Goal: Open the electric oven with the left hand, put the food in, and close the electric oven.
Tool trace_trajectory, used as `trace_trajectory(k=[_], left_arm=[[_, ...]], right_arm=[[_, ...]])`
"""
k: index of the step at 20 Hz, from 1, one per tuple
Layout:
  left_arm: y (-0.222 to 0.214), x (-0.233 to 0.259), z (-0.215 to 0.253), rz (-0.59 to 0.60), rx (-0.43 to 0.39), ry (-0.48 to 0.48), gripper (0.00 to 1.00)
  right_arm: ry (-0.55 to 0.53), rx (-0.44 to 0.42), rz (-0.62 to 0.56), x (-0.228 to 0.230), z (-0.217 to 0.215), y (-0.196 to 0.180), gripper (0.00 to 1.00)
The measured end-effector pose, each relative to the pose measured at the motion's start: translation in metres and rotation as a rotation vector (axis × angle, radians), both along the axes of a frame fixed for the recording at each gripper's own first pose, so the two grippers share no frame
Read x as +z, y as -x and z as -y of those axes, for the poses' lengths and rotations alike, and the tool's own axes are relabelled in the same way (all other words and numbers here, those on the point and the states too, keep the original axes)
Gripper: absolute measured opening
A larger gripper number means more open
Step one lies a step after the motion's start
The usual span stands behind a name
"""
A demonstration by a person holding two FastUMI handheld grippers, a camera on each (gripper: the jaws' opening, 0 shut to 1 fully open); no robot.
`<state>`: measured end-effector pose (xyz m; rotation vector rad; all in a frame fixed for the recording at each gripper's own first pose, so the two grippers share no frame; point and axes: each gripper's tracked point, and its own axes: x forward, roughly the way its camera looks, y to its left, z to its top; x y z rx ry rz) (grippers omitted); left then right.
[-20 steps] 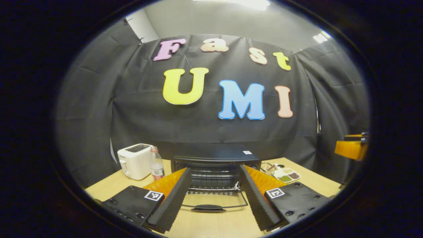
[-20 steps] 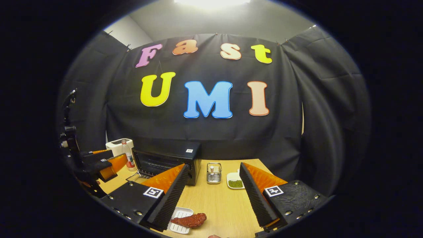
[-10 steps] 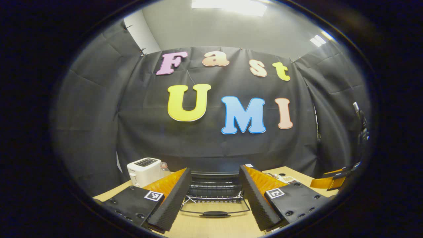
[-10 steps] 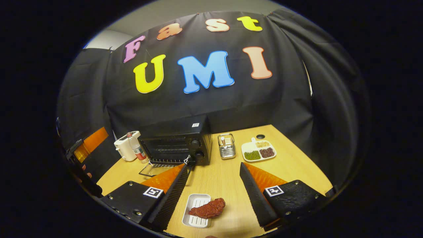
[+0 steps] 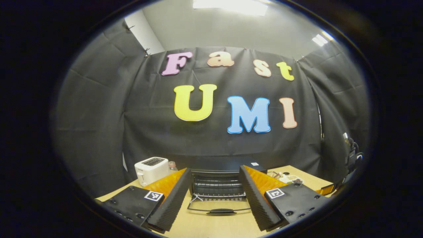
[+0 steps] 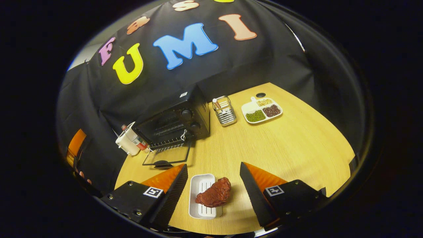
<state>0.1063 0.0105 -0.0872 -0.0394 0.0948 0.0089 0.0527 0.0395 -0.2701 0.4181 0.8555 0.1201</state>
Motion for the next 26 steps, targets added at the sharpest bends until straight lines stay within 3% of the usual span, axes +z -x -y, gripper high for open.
trace_trajectory(k=[1, 2, 9, 10, 11, 12, 13, 14, 18, 20, 21, 22, 23, 24, 25, 26], left_arm=[[0.0, -0.001, -0.002, -0.004, 0.006, 0.001, 1.0], [0.001, -0.001, -0.004, -0.005, 0.011, 0.004, 1.0], [0.001, -0.005, -0.006, -0.018, 0.029, 0.004, 1.0], [0.002, -0.005, -0.006, -0.019, 0.03, 0.004, 1.0], [0.001, -0.006, -0.006, -0.02, 0.031, 0.003, 1.0], [0.002, -0.005, -0.006, -0.02, 0.032, 0.0, 1.0], [0.002, -0.006, -0.007, -0.02, 0.034, -0.004, 1.0], [0.003, -0.005, -0.008, -0.017, 0.036, -0.009, 0.97], [0.004, -0.003, -0.015, -0.016, 0.048, -0.014, 1.0], [0.004, -0.004, -0.019, -0.014, 0.056, -0.009, 1.0], [0.003, -0.004, -0.021, -0.015, 0.06, -0.008, 1.0], [0.002, -0.005, -0.023, -0.016, 0.063, -0.006, 1.0], [0.002, -0.006, -0.025, -0.018, 0.061, -0.004, 1.0], [0.003, -0.006, -0.026, -0.021, 0.063, -0.005, 1.0], [0.001, -0.009, -0.028, -0.022, 0.066, -0.006, 1.0], [0.0, -0.009, -0.029, -0.023, 0.066, -0.002, 1.0]], right_arm=[[-0.017, 0.0, -0.026, -0.005, -0.001, 0.003, 0.92], [-0.032, -0.004, -0.046, -0.011, -0.002, 0.005, 0.96], [-0.16, -0.059, -0.185, -0.042, -0.009, 0.021, 0.97], [-0.179, -0.068, -0.203, -0.045, -0.01, 0.022, 0.89], [-0.203, -0.075, -0.212, -0.048, -0.011, 0.023, 0.97], [-0.209, -0.091, -0.224, -0.052, -0.011, 0.023, 0.94], [-0.225, -0.1, -0.237, -0.054, -0.012, 0.027, 0.75], [-0.245, -0.103, -0.25, -0.055, -0.016, 0.028, 0.72], [-0.281, -0.095, -0.281, -0.06, -0.026, 0.031, 0.72], [-0.248, -0.136, -0.27, -0.064, -0.016, 0.028, 0.58], [-0.265, -0.138, -0.277, -0.063, -0.021, 0.027, 0.29], [-0.268, -0.129, -0.277, -0.062, -0.022, 0.027, 0.29], [-0.279, -0.141, -0.26, -0.054, -0.016, 0.027, 0.18], [-0.291, -0.16, -0.253, -0.058, -0.025, 0.021, 0.21], [-0.302, -0.148, -0.25, -0.054, -0.026, 0.02, 0.12], [-0.305, -0.137, -0.249, -0.051, -0.028, 0.021, 0.12]])
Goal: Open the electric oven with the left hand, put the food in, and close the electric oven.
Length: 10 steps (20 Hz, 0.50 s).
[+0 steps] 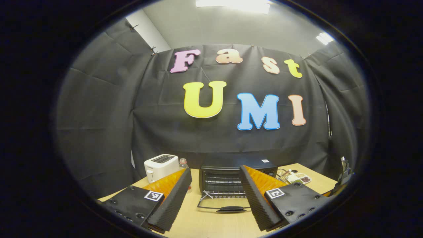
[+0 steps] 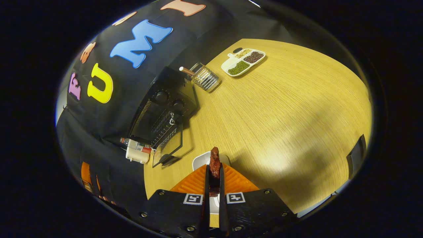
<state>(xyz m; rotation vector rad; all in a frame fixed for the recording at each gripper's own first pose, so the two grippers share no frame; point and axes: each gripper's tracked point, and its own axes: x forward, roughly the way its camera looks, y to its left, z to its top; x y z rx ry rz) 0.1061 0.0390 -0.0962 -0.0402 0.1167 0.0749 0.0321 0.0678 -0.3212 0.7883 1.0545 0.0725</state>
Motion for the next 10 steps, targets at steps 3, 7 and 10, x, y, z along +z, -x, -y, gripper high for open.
trace_trajectory(k=[3, 7, 10], left_arm=[[-0.001, -0.002, -0.002, 0.001, -0.005, 0.002, 1.0], [-0.006, -0.006, -0.005, 0.001, -0.017, 0.004, 1.0], [-0.009, -0.008, -0.01, 0.0, -0.018, 0.02, 1.0]], right_arm=[[0.023, 0.003, 0.029, 0.01, -0.002, -0.005, 0.11], [0.03, -0.001, 0.094, 0.035, -0.004, -0.018, 0.12], [0.017, -0.032, 0.136, 0.055, -0.007, -0.036, 0.11]])
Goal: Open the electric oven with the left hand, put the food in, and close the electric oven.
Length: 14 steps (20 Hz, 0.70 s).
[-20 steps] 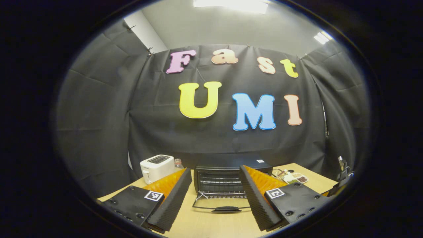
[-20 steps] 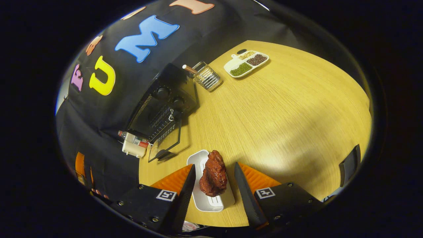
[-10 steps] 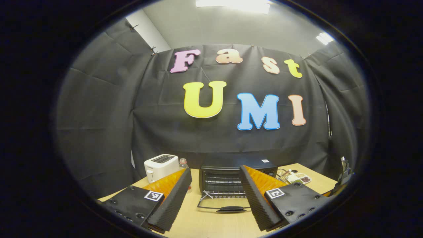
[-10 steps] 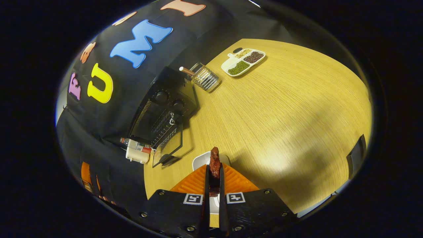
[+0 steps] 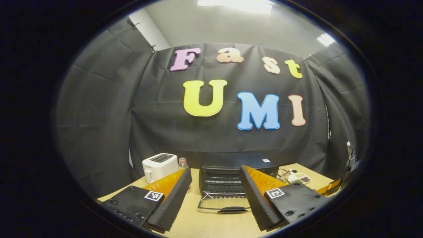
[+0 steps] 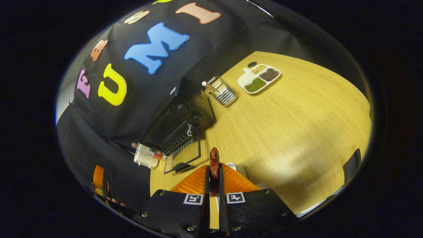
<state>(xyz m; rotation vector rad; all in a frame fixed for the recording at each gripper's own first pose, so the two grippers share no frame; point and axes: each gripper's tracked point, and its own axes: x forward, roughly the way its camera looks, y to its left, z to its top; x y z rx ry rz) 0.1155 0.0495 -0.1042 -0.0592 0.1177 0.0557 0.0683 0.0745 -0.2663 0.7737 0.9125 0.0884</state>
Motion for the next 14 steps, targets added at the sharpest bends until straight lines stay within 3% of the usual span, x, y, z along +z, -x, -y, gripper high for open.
trace_trajectory(k=[6, 14], left_arm=[[-0.01, -0.008, -0.019, -0.01, 0.005, 0.003, 1.0], [-0.018, -0.016, -0.059, -0.033, 0.017, -0.026, 0.97]], right_arm=[[-0.089, -0.064, 0.085, 0.033, -0.033, -0.044, 0.11], [-0.151, -0.125, 0.134, 0.022, -0.1, -0.09, 0.11]])
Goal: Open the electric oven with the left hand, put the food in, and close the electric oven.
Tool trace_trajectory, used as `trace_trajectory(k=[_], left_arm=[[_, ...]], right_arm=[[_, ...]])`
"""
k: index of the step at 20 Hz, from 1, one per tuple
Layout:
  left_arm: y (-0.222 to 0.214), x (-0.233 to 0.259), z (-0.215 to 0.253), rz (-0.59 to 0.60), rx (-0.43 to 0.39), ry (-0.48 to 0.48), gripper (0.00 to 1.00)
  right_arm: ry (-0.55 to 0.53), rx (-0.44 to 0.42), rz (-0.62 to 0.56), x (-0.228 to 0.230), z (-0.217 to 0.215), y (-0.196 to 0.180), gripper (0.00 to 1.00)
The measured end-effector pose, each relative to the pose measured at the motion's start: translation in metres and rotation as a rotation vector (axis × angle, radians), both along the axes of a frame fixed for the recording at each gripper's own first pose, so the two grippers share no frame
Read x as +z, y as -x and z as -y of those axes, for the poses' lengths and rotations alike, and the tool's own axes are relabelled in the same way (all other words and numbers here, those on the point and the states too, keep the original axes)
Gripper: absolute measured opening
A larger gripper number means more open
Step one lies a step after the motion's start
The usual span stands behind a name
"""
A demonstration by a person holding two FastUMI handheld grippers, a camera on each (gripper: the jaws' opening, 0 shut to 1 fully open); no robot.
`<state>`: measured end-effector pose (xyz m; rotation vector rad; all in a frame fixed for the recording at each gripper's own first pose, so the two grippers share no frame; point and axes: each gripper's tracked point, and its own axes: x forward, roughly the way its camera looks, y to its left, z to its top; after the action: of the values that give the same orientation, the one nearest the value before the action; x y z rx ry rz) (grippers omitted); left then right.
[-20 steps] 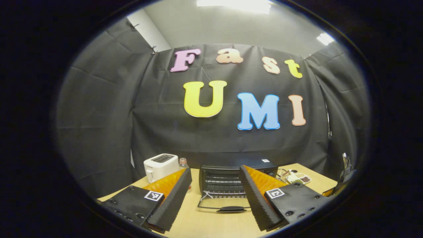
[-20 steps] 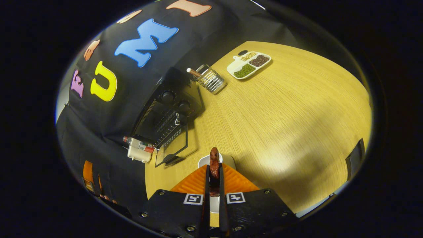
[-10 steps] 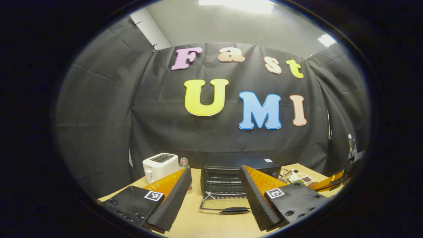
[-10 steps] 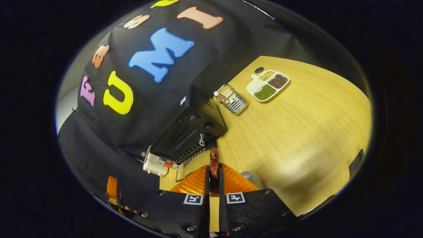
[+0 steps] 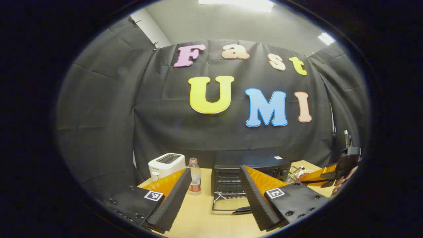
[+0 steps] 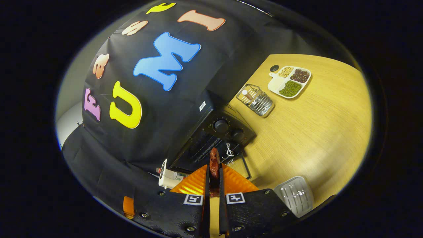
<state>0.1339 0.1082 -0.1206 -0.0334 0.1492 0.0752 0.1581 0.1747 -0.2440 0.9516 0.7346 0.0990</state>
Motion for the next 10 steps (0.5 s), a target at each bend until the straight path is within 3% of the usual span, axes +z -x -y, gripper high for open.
trace_trajectory(k=[10], left_arm=[[0.011, -0.015, -0.053, -0.063, 0.065, -0.024, 1.0]], right_arm=[[-0.052, -0.046, 0.079, -0.017, -0.078, -0.055, 0.11]])
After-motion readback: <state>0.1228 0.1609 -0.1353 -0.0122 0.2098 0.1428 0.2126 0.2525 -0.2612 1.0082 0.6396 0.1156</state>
